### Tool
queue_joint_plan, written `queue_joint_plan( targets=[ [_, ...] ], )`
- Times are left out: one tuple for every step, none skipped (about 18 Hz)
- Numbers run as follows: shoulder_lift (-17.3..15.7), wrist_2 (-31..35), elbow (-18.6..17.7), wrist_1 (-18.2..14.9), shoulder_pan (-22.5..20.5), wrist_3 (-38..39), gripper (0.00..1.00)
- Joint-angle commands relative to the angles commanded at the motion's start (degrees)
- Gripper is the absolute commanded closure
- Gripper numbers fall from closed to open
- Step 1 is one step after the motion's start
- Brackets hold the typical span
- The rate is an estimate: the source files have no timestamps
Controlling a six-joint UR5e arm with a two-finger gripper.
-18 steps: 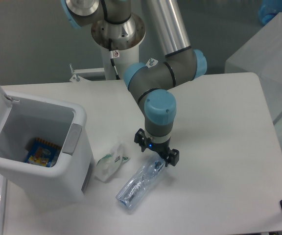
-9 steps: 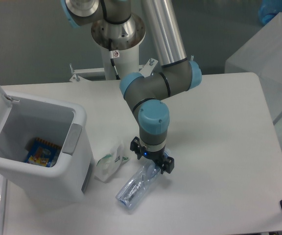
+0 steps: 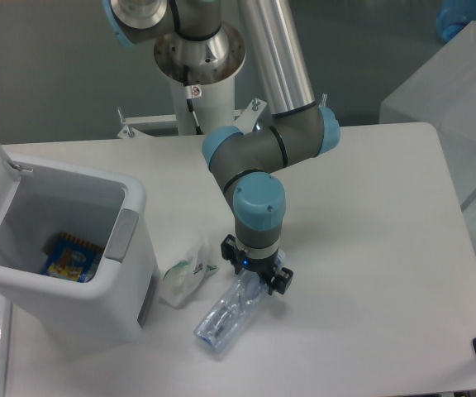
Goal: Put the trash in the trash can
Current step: 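Lower the gripper over the bottle neck and close on it, then lift the gripped bottle up off the table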
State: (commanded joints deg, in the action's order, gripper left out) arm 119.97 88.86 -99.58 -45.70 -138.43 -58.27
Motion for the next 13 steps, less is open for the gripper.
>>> queue_joint_plan(
  targets=[
    [0.00,0.00,0.09,0.00,0.00,0.00,0.41],
    [0.00,0.00,0.17,0.00,-0.09,-0.09,0.42],
    [0.00,-0.09,0.26,0.00,-0.09,-0.09,0.42],
    [0.09,0.00,0.52,0.00,-0.09,-0.09,0.43],
    [0.09,-0.09,0.61,0.00,-0.09,-0.09,0.44],
    [0.00,-0.09,0.70,0.00,-0.09,0.00,0.44],
    [0.00,-0.09,0.70,0.00,-0.09,-0.09,0.44],
    [-0.26,-0.09,0.96,0.09,-0.17,-0.18,0.43],
    [-0.35,-0.35,1.75,0.00,-0.26,-0.18,0.43],
    [-0.44,-0.44,2.28,0.00,-0.44,-0.09,0.43],
    [-0.44,-0.44,2.89,0.00,-0.53,-0.09,0.43],
    [-0.44,-0.44,3.60,0.00,-0.53,0.00,0.43],
    [-0.44,-0.44,4.04,0.00,-0.53,-0.09,0.44]
  ],
)
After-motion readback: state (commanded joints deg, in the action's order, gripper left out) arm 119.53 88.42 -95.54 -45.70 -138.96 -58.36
